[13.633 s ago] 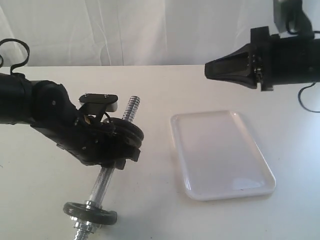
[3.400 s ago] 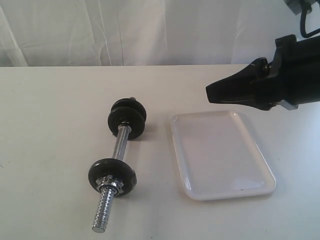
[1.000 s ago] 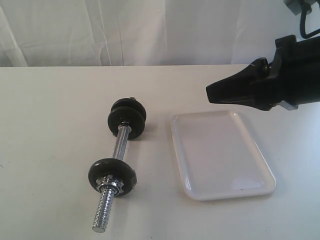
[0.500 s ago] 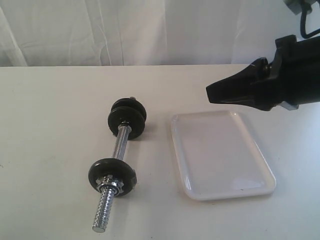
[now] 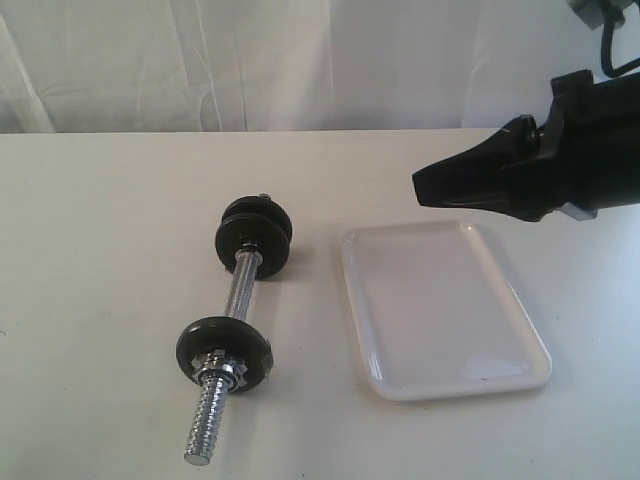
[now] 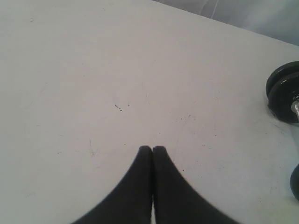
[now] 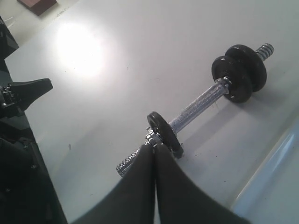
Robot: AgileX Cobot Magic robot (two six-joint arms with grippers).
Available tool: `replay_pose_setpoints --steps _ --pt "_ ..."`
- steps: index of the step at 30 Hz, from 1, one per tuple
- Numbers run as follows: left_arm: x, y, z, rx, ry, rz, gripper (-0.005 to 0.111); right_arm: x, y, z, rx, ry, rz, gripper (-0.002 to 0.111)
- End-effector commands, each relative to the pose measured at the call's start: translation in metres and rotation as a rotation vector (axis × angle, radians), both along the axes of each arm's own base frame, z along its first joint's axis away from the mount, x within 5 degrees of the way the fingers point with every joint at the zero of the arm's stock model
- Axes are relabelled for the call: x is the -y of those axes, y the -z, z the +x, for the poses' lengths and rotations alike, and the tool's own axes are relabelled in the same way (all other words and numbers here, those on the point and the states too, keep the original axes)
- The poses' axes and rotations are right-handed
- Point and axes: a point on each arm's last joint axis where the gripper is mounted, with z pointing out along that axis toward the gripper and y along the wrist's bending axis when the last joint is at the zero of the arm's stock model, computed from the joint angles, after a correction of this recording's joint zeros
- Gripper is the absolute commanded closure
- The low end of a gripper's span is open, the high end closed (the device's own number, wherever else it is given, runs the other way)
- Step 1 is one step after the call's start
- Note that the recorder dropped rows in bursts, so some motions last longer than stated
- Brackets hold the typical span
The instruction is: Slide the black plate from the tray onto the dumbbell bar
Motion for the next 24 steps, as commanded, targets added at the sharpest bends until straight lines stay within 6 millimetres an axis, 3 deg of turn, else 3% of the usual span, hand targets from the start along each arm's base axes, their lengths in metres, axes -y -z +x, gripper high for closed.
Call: replay_pose_setpoints --steps 1,6,11,24 --pt "0.0004 0.0022 -0.0003 -0.007 0.001 -0.008 0.107 -0.0003 -0.001 -0.0018 0.011 -0.008 0.002 0.108" --pt "0.0002 0.0024 -0.0004 -0.008 0.015 0.036 0.107 -0.0003 -0.001 -0.0018 0.011 -0.008 0.002 0.108" --pt "0.0003 0.003 -0.0005 -0.005 0.088 0.242 0.107 -0.0003 -0.001 -0.0018 0.011 -0.008 0.002 0.108" --pt "0.0003 0.003 -0.0005 -0.005 0.089 0.244 0.107 -0.0003 -0.001 -0.0018 0.011 -0.008 0.002 0.108"
